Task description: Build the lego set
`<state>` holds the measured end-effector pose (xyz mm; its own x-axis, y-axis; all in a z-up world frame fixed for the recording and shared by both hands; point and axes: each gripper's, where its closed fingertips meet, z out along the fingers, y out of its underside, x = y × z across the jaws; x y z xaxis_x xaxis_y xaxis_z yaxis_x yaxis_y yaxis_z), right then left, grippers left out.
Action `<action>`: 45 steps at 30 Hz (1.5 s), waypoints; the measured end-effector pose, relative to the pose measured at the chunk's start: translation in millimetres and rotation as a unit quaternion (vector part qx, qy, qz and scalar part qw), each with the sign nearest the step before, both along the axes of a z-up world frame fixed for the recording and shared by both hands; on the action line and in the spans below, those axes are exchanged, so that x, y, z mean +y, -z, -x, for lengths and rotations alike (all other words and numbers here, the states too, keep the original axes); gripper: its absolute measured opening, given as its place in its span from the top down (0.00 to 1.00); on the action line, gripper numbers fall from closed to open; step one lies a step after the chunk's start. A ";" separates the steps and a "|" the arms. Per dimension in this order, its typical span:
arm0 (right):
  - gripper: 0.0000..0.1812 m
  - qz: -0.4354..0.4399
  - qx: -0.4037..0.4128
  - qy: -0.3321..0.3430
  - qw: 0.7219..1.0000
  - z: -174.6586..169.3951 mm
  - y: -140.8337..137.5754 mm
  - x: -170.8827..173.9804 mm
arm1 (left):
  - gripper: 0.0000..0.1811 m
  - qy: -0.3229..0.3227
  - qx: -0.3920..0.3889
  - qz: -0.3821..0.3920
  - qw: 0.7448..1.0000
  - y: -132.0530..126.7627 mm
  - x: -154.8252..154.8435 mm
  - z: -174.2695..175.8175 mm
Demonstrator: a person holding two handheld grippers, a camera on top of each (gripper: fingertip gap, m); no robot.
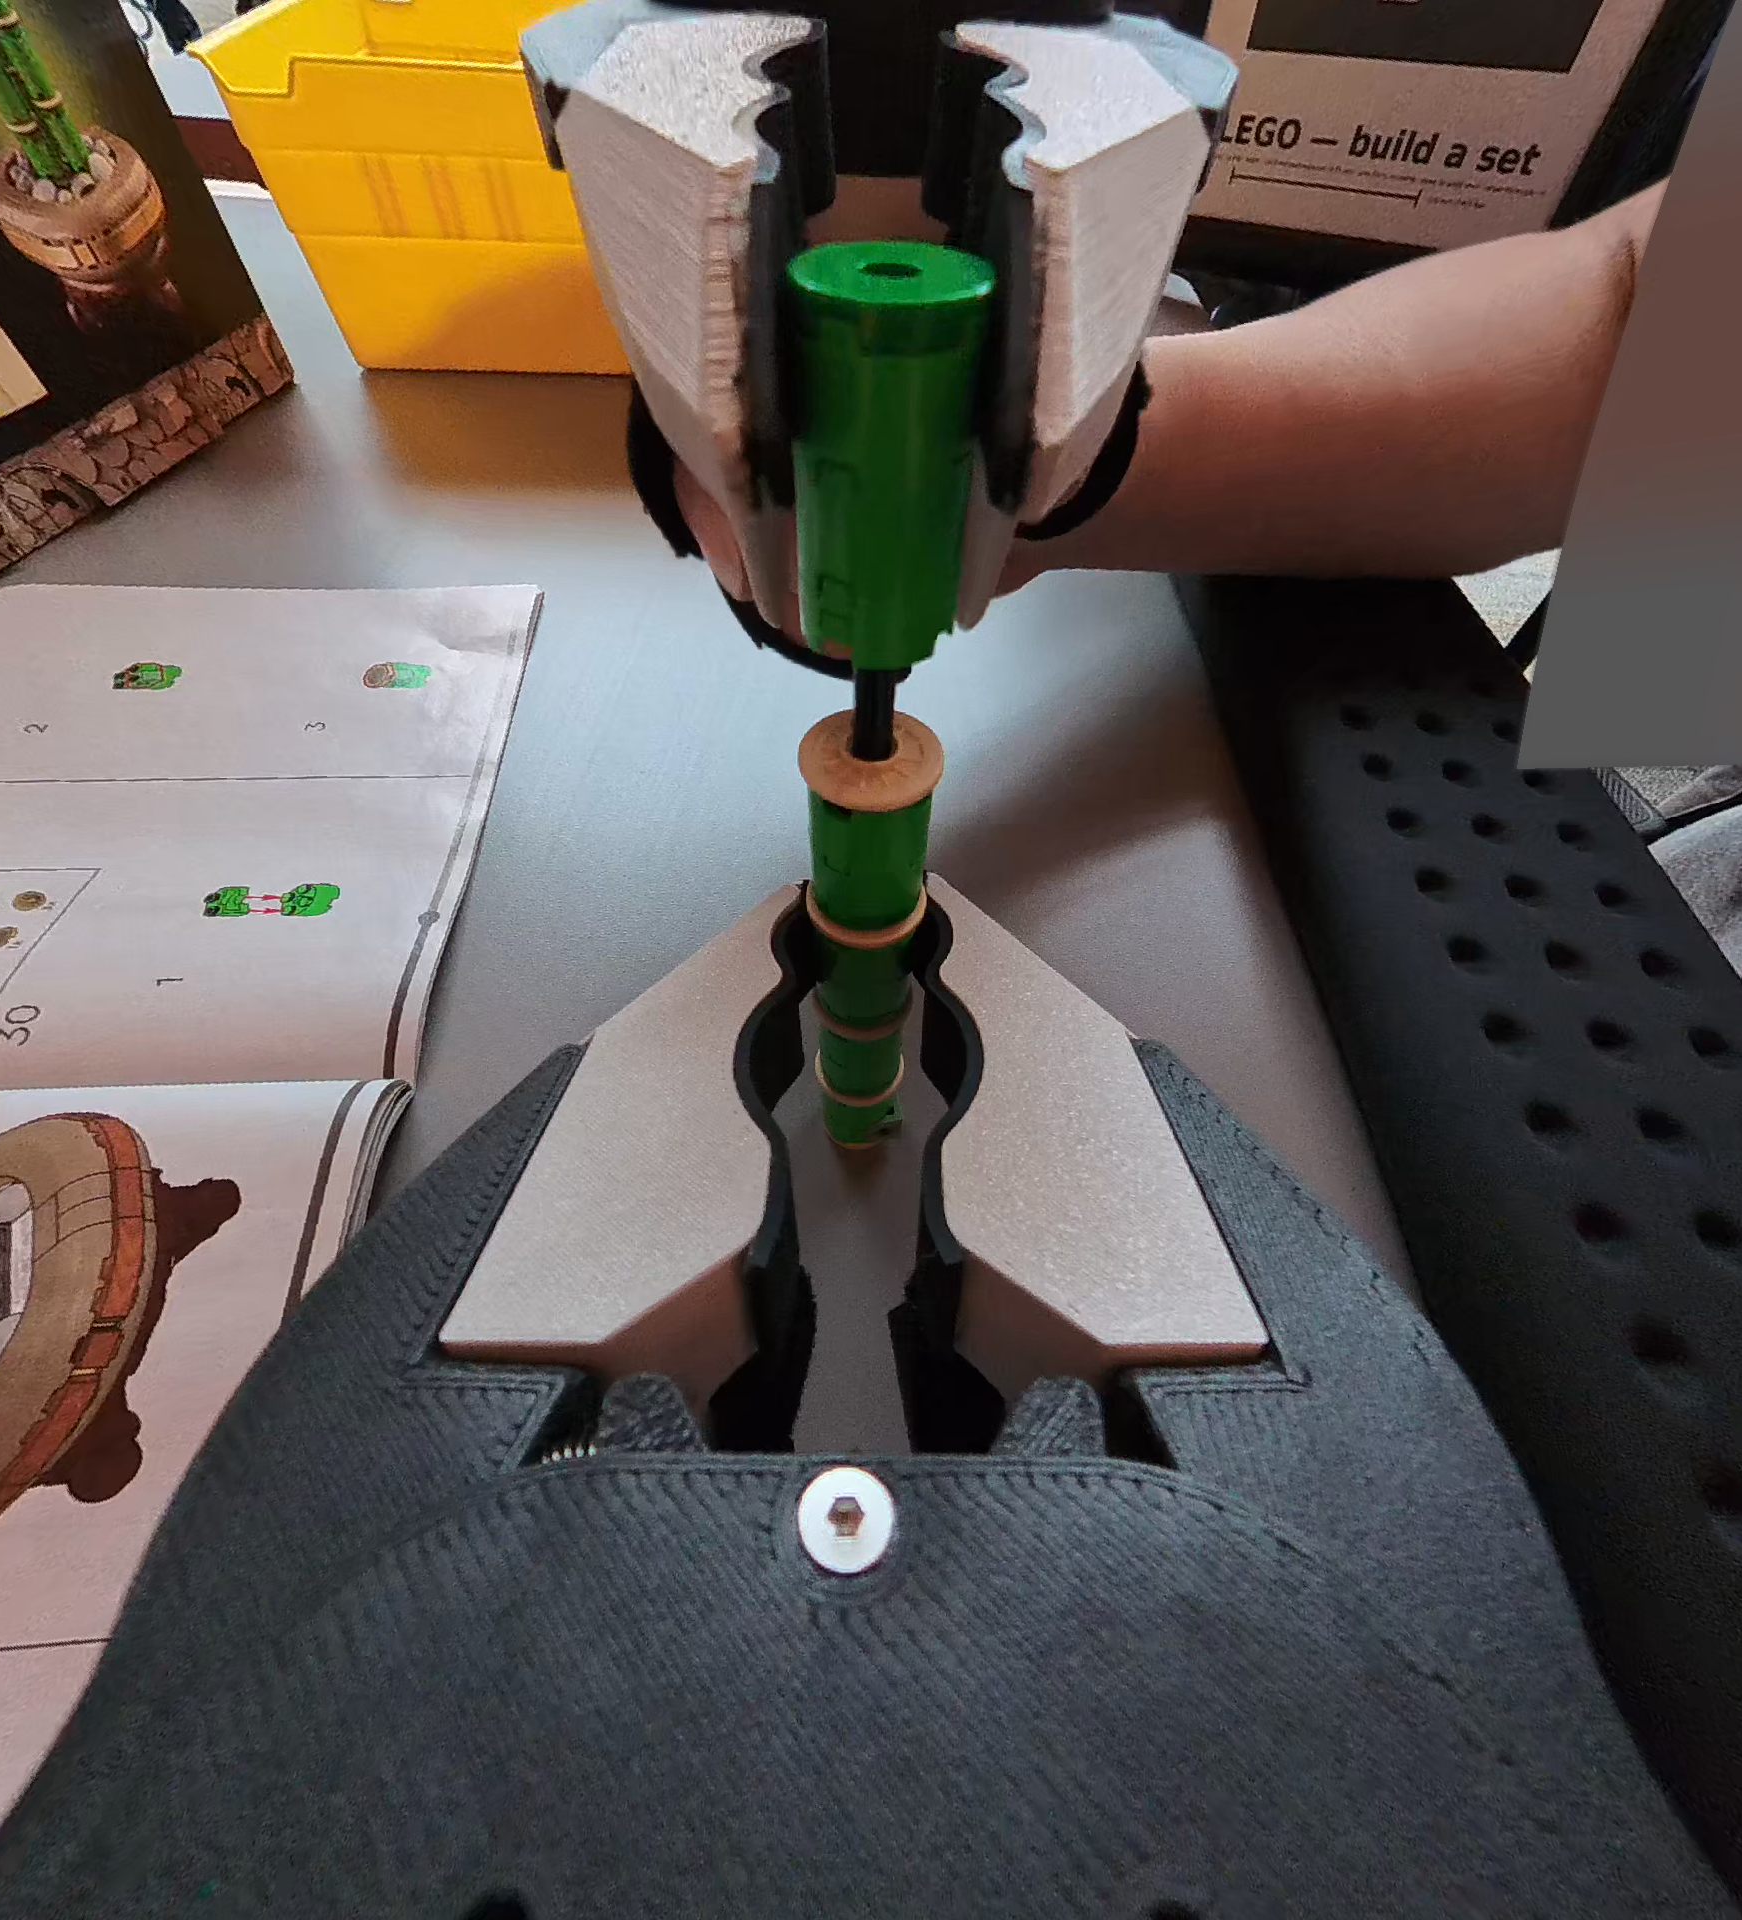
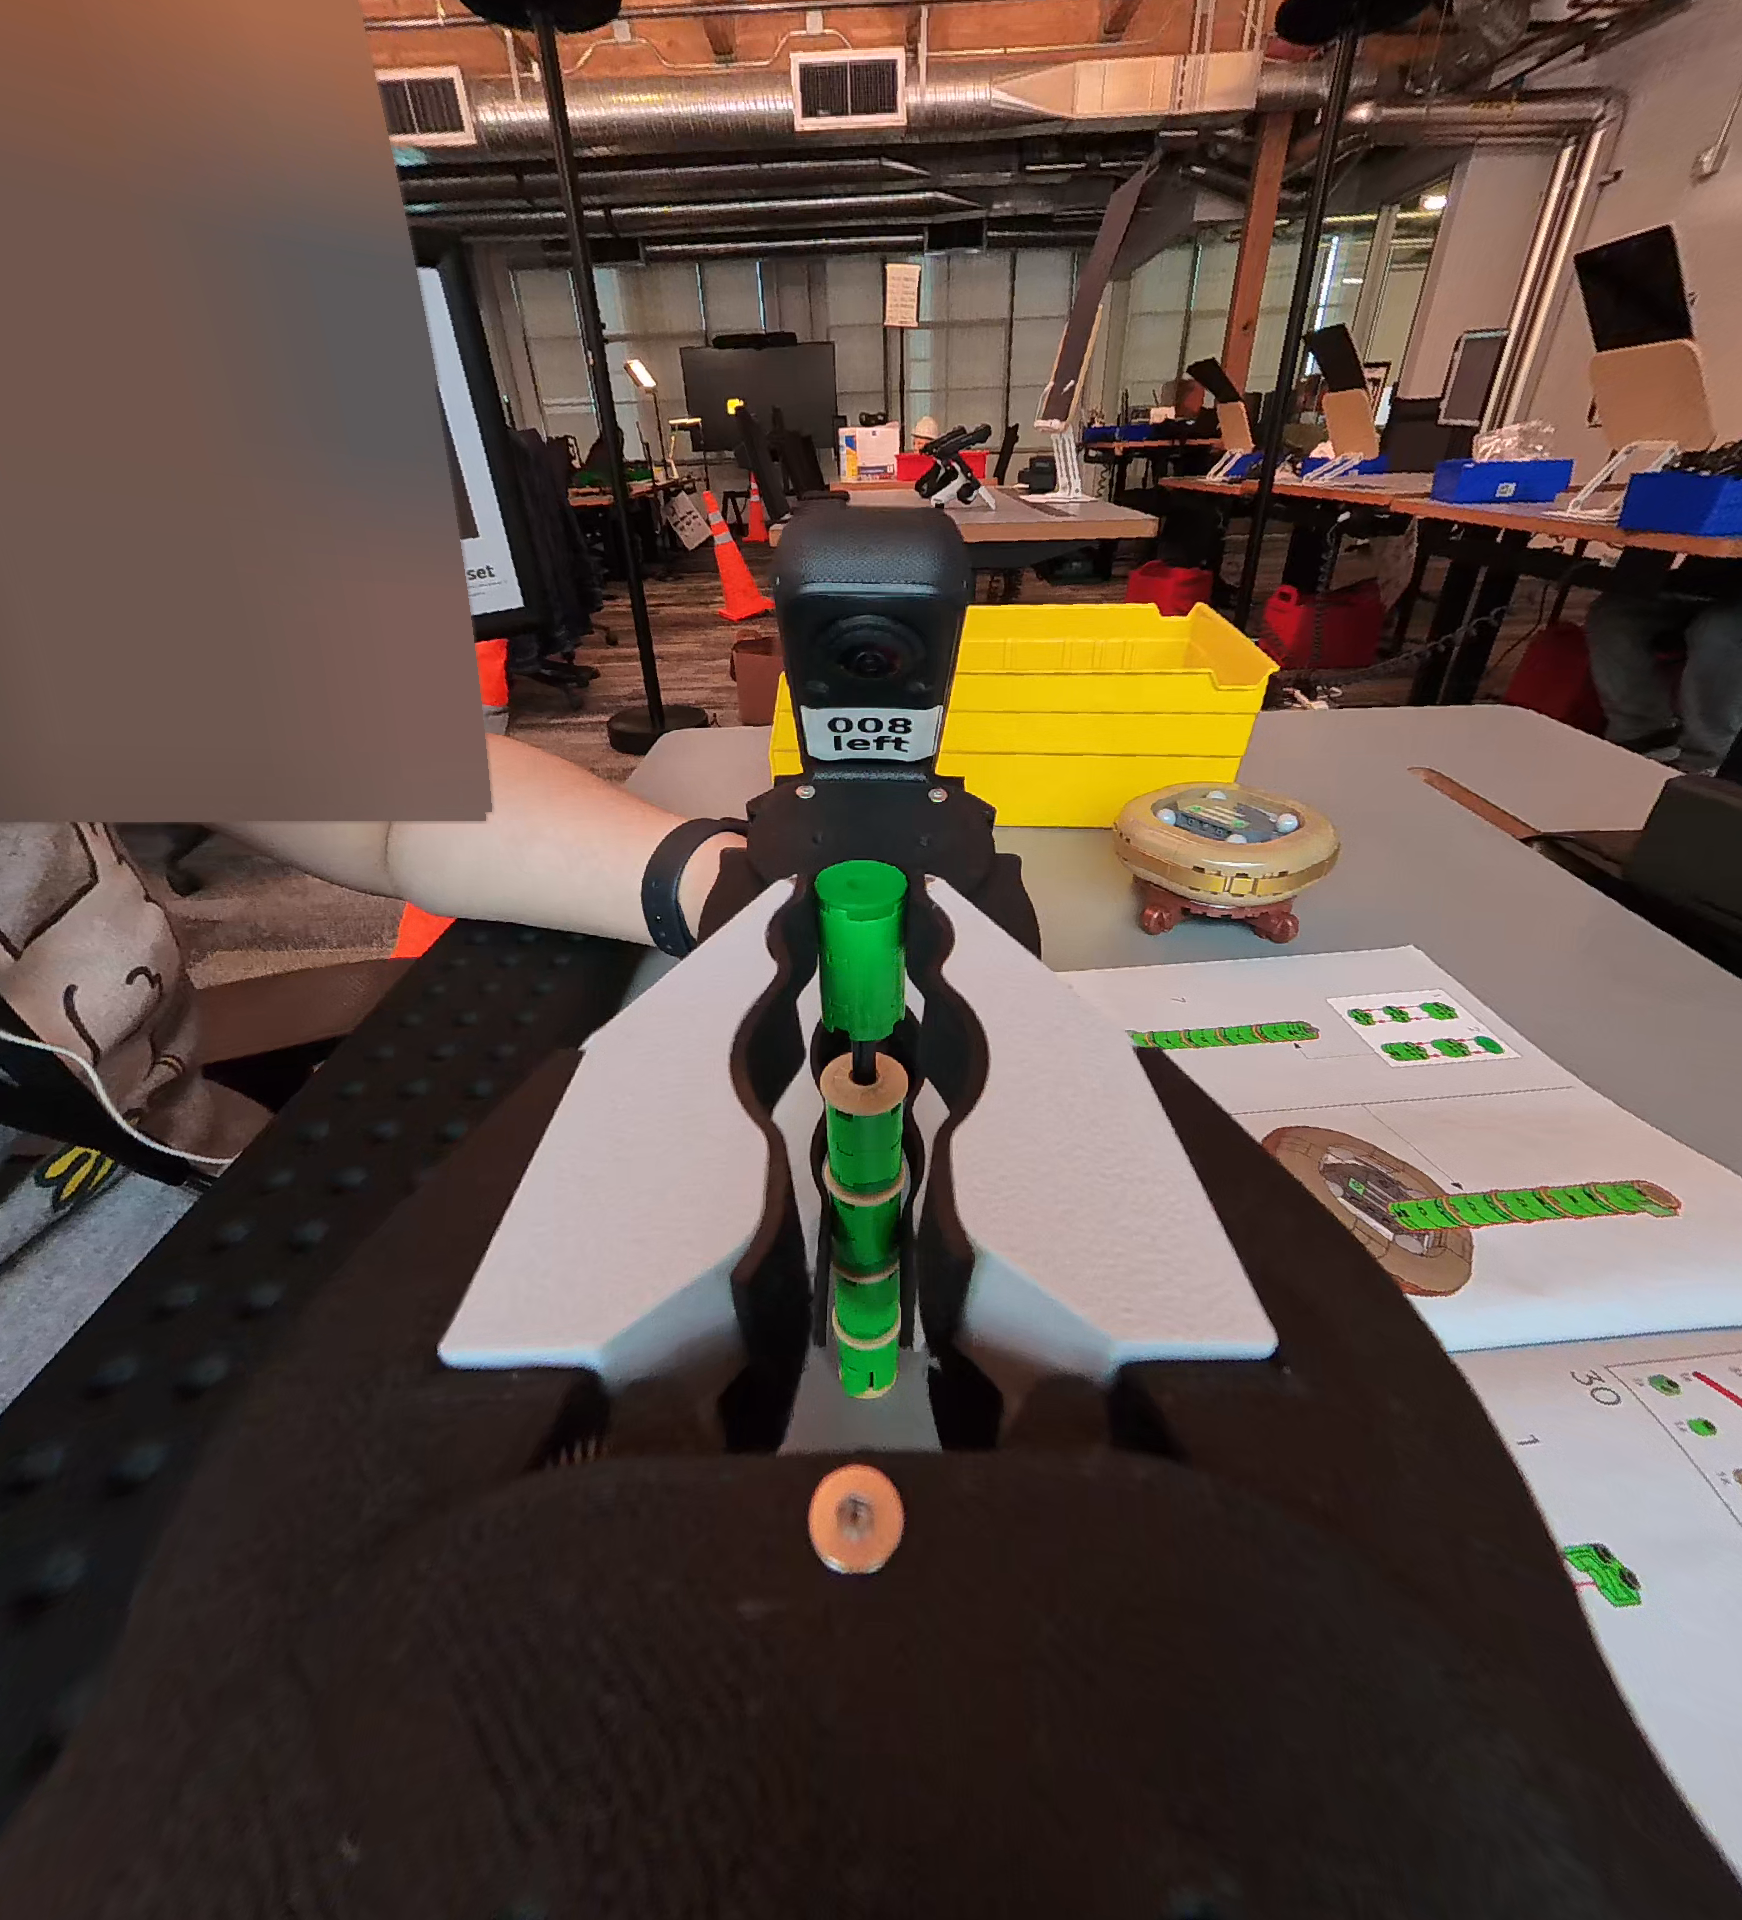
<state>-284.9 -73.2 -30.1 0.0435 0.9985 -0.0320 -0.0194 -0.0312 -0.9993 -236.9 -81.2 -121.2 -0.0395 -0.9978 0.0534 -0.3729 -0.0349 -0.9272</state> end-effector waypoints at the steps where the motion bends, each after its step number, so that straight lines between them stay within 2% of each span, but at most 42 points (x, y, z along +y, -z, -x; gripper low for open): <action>1: 0.91 0.000 -0.001 -0.001 1.000 -0.9 0.6 0.0 | 0.91 0.000 0.000 0.000 1.000 0.1 0.1 -0.1; 6: 0.91 0.006 0.000 -0.018 1.000 0.9 2.0 -6.1 | 0.91 0.000 0.000 -0.001 1.000 0.2 -0.6 -0.2; 45: 0.91 0.014 -0.013 0.009 1.000 -4.2 4.3 7.1 | 0.91 -0.004 0.001 0.019 1.000 0.8 2.0 -0.9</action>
<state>-280.8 -66.1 -34.5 0.0630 0.9963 -0.0590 0.0056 -0.0594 -0.9982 -236.0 -79.1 -122.0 -0.0313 -0.9954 0.0909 -0.3745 -0.0726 -0.9244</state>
